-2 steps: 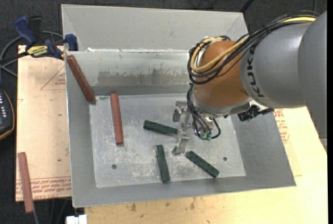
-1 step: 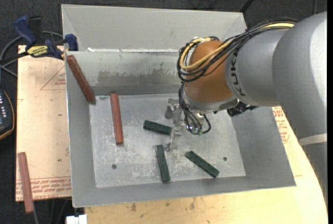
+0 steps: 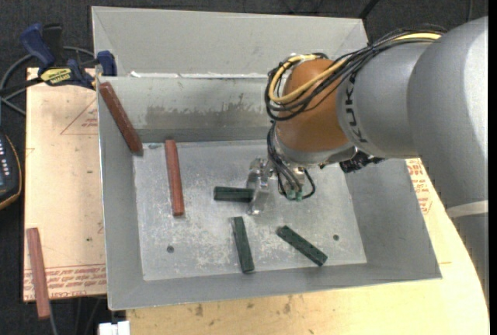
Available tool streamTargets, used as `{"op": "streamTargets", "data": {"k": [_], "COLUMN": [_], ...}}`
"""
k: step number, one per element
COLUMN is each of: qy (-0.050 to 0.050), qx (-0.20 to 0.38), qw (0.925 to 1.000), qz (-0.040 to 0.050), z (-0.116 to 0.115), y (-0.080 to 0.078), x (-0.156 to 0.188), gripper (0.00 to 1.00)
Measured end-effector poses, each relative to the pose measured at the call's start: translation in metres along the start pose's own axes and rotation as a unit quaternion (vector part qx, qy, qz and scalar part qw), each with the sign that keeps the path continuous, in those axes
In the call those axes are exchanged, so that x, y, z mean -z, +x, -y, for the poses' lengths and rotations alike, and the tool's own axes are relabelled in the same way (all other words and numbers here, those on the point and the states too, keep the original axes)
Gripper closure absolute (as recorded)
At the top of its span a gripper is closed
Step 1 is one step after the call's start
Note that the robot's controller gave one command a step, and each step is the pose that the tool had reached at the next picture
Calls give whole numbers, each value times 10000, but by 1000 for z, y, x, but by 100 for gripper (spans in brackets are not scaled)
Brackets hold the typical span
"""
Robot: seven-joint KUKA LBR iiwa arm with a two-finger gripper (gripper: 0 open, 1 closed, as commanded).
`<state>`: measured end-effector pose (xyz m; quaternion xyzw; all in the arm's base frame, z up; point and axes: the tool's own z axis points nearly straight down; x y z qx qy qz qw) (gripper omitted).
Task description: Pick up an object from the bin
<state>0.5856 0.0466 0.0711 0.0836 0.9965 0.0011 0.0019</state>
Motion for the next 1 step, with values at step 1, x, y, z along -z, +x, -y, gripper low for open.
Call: {"op": "streamTargets", "data": {"k": [1], "qy": [-12], "qx": [203], "qw": [9998], "qz": [23], "z": [-42], "y": [59], "x": [138], "gripper": [100]}}
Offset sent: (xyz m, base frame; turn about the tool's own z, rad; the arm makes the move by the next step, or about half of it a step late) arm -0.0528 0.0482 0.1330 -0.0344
